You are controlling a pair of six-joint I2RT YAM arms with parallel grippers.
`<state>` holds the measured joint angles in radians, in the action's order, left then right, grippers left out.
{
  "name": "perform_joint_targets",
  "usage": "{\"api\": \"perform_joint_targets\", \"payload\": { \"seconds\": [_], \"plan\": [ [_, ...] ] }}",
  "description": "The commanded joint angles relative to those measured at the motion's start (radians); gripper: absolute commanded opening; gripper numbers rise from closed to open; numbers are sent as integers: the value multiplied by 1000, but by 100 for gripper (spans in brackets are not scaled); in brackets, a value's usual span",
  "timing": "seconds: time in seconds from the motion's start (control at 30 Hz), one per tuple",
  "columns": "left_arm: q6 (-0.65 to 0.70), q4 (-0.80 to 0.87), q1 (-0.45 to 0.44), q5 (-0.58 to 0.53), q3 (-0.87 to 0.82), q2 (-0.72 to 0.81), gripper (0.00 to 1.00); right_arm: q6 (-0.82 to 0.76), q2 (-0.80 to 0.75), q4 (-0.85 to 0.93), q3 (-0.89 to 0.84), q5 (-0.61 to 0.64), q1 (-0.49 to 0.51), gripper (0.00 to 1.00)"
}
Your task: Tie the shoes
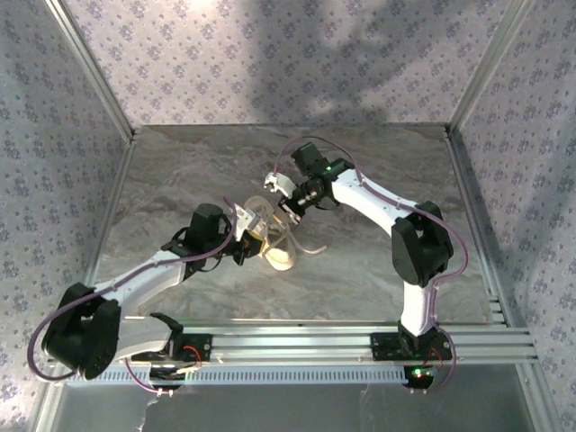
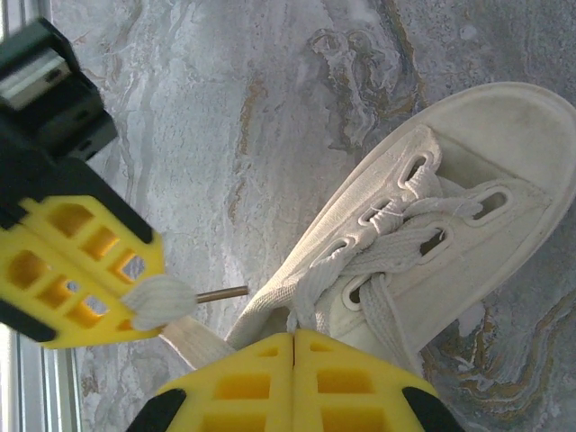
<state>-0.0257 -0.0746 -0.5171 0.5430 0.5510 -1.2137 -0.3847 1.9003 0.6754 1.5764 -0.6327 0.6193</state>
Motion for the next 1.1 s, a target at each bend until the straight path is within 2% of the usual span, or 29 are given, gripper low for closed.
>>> {"api": "perform_joint_targets", "payload": {
  "seconds": [0.0, 0.27, 0.43, 0.53, 0.87, 1.07],
  "plan": [
    [68, -10, 6, 31, 60, -46, 0, 24, 11, 34, 27, -40, -9, 0],
    [197, 13, -4, 107, 95, -93, 0, 45, 34, 38, 37, -68, -13, 0],
    [319, 86, -24, 85, 115, -90, 0, 52, 44, 39, 48, -90, -21, 0],
    [367, 119, -41, 26, 130, -105, 0, 52, 51, 45, 56, -102, -27, 0],
    [317, 87, -44, -150, 191, -192, 0, 46, 60, 68, 71, -128, -30, 0],
    [280, 76, -40, -159, 233, -235, 0, 51, 66, 77, 70, -160, -31, 0]
  ]
}}
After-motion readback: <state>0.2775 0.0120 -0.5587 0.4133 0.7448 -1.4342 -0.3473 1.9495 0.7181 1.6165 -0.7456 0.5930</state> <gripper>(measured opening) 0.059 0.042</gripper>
